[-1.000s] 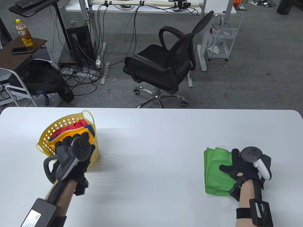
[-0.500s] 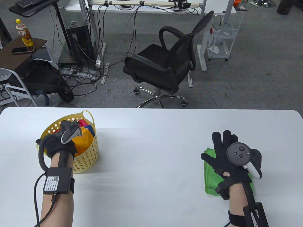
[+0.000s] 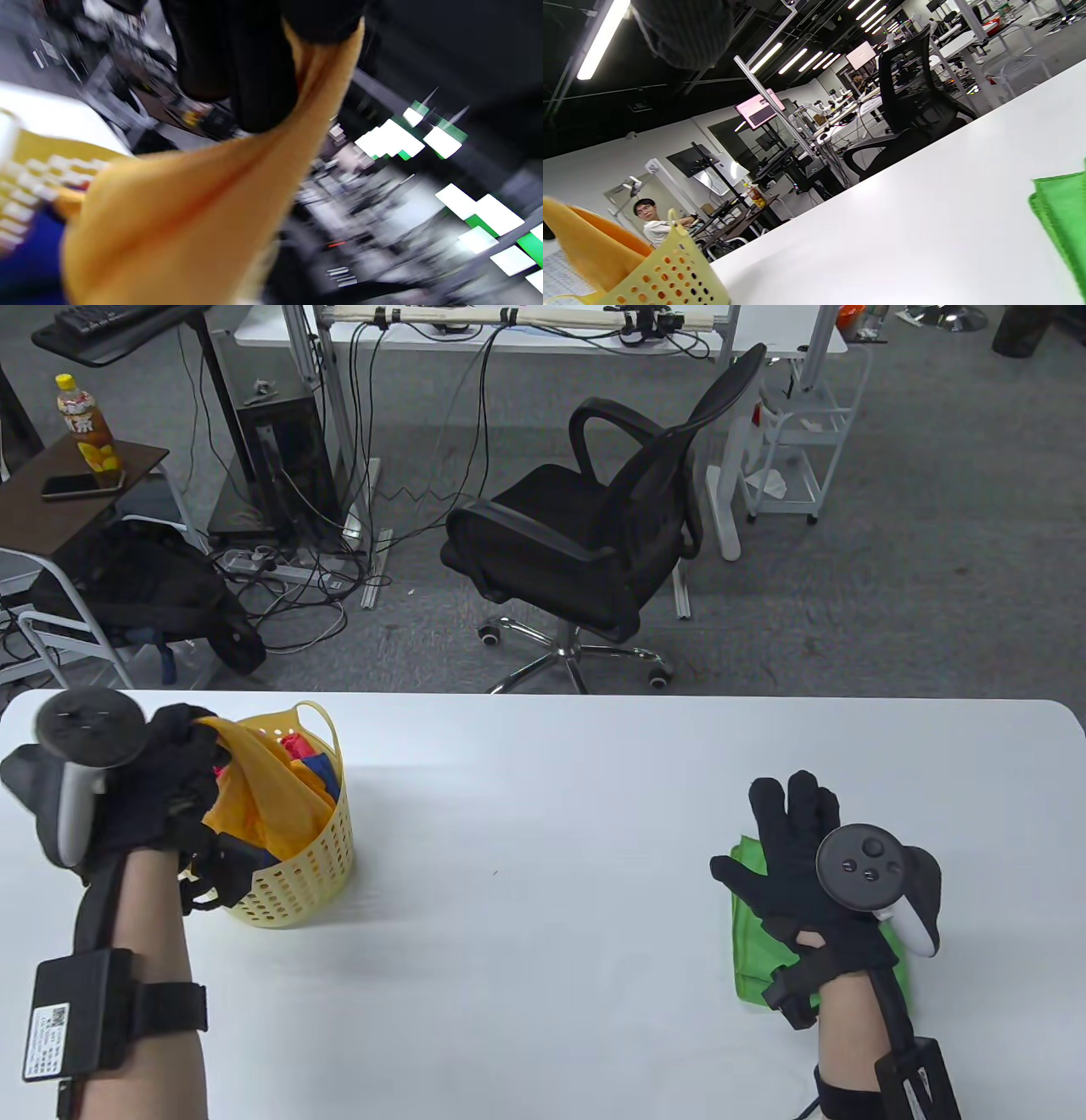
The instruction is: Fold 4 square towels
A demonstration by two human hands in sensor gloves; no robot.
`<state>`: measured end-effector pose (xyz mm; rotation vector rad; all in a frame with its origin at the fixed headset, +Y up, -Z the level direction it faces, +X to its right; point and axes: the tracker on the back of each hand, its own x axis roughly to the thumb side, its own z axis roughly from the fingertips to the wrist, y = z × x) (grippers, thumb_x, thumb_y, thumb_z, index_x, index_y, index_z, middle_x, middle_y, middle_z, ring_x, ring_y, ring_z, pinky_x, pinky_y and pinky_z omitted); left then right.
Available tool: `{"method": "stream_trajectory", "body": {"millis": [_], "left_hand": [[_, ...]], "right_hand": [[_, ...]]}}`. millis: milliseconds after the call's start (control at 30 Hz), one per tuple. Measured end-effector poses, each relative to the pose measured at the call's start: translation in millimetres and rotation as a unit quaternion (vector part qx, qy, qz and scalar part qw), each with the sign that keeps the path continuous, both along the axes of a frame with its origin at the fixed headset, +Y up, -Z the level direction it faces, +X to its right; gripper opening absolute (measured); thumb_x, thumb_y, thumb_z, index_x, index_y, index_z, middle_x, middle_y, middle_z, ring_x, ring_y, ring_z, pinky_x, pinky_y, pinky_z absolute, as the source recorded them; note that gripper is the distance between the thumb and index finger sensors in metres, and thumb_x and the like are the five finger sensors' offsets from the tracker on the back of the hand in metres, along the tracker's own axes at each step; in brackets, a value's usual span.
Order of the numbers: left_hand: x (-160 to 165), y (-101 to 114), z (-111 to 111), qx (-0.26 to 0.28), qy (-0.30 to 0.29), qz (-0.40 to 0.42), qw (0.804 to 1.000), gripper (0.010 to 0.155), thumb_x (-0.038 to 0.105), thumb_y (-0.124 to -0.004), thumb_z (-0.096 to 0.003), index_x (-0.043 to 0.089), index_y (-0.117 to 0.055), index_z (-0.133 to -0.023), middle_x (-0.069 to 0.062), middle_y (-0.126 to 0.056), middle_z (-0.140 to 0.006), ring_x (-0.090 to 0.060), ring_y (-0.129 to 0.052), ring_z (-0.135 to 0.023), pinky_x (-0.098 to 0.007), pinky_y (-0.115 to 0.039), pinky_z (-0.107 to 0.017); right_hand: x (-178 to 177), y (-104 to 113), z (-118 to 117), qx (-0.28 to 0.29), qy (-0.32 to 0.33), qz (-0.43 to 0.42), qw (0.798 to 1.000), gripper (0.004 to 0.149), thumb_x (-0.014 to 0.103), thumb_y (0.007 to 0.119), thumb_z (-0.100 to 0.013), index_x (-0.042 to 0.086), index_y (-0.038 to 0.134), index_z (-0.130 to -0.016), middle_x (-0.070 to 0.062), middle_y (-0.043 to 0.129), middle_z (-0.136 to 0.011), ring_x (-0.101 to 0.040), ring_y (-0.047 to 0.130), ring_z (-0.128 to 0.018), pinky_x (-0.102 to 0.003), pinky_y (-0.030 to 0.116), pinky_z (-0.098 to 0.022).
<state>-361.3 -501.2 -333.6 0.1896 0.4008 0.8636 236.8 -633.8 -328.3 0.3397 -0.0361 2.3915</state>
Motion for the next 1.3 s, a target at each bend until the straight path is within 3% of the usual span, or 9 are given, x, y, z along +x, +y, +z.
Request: {"method": "stream_trajectory", "body": {"millis": [133, 267, 433, 567, 633, 767, 1033, 1200, 1300], "left_hand": [[9, 32, 24, 0.113, -0.08, 0.137, 0.981, 0.043, 0.039, -0.066, -0.0547, 0.034, -0.072, -0.097, 0.009, -0.095, -0.091, -0.021, -0.086, -0.101, -0.057, -0.049, -0.086], [40, 61, 40, 0.208, -0.234, 0.238, 0.92, 0.044, 0.041, -0.064, -0.0558, 0.04, -0.067, -0.099, 0.014, -0.088, -0.1, -0.021, -0.077, -0.109, -0.059, -0.044, -0.088], [97, 83, 48, 0.227, -0.352, 0.256, 0.871, 0.044, 0.043, -0.062, -0.0565, 0.044, -0.063, -0.1, 0.018, -0.082, -0.105, -0.021, -0.07, -0.114, -0.059, -0.04, -0.089], [145, 82, 41, 0.207, -0.42, 0.276, 0.839, 0.044, 0.043, -0.062, -0.0564, 0.045, -0.063, -0.1, 0.019, -0.081, -0.106, -0.022, -0.066, -0.116, -0.059, -0.038, -0.089], [163, 77, 31, 0.187, -0.428, 0.279, 0.839, 0.044, 0.043, -0.062, -0.0565, 0.046, -0.062, -0.1, 0.02, -0.077, -0.109, -0.023, -0.05, -0.122, -0.059, -0.034, -0.09], [184, 57, 0, 0.163, -0.417, 0.269, 0.853, 0.044, 0.044, -0.06, -0.0573, 0.048, -0.058, -0.101, 0.021, -0.073, -0.111, -0.02, -0.045, -0.123, -0.058, -0.033, -0.09], [212, 22, -10, 0.155, -0.468, 0.277, 0.825, 0.044, 0.041, -0.066, -0.0554, 0.045, -0.064, -0.099, 0.018, -0.074, -0.111, -0.024, -0.047, -0.122, -0.061, -0.034, -0.088], [224, -68, 15, 0.024, -0.491, 0.014, 0.871, 0.043, 0.039, -0.072, -0.0554, 0.045, -0.07, -0.098, 0.017, -0.08, -0.108, -0.026, -0.056, -0.119, -0.061, -0.039, -0.088], [226, -148, 24, -0.072, -0.474, -0.191, 0.857, 0.043, 0.038, -0.074, -0.0552, 0.045, -0.072, -0.098, 0.017, -0.08, -0.109, -0.028, -0.058, -0.118, -0.061, -0.041, -0.087]], "right_hand": [[-3, 7, 6, 0.011, 0.014, -0.016, 1.0, 0.094, 0.049, 0.078, -0.052, 0.005, 0.023, -0.115, -0.037, -0.001, -0.11, -0.063, 0.0, -0.092, -0.084, 0.014, -0.055], [-3, 13, 12, 0.024, 0.028, -0.034, 0.999, 0.094, 0.049, 0.078, -0.052, 0.005, 0.024, -0.115, -0.037, 0.0, -0.11, -0.063, 0.001, -0.092, -0.085, 0.015, -0.055], [-3, 18, 17, 0.032, 0.041, -0.053, 0.997, 0.094, 0.049, 0.078, -0.053, 0.005, 0.024, -0.115, -0.038, 0.001, -0.111, -0.063, 0.002, -0.093, -0.085, 0.015, -0.055], [-3, 18, 18, 0.034, 0.049, -0.065, 0.996, 0.094, 0.049, 0.078, -0.053, 0.005, 0.024, -0.115, -0.038, 0.002, -0.111, -0.064, 0.003, -0.093, -0.085, 0.016, -0.056], [-3, 18, 18, 0.032, 0.05, -0.067, 0.996, 0.094, 0.049, 0.078, -0.053, 0.005, 0.023, -0.115, -0.038, 0.002, -0.111, -0.064, 0.004, -0.093, -0.085, 0.016, -0.055], [-2, 14, 15, 0.025, 0.043, -0.066, 0.997, 0.094, 0.049, 0.078, -0.053, 0.005, 0.023, -0.115, -0.038, 0.002, -0.111, -0.064, 0.004, -0.093, -0.085, 0.016, -0.055], [2, 8, 9, 0.015, 0.033, -0.07, 0.997, 0.093, 0.049, 0.077, -0.053, 0.004, 0.023, -0.115, -0.038, 0.002, -0.111, -0.064, 0.004, -0.093, -0.085, 0.016, -0.056], [-5, -3, 0, -0.005, 0.031, -0.054, 0.998, 0.093, 0.049, 0.077, -0.053, 0.004, 0.024, -0.115, -0.038, 0.003, -0.111, -0.064, 0.005, -0.093, -0.085, 0.017, -0.056], [-15, -13, -5, -0.026, 0.037, -0.037, 0.998, 0.093, 0.049, 0.077, -0.053, 0.004, 0.024, -0.115, -0.038, 0.003, -0.111, -0.064, 0.005, -0.093, -0.085, 0.017, -0.055]]}}
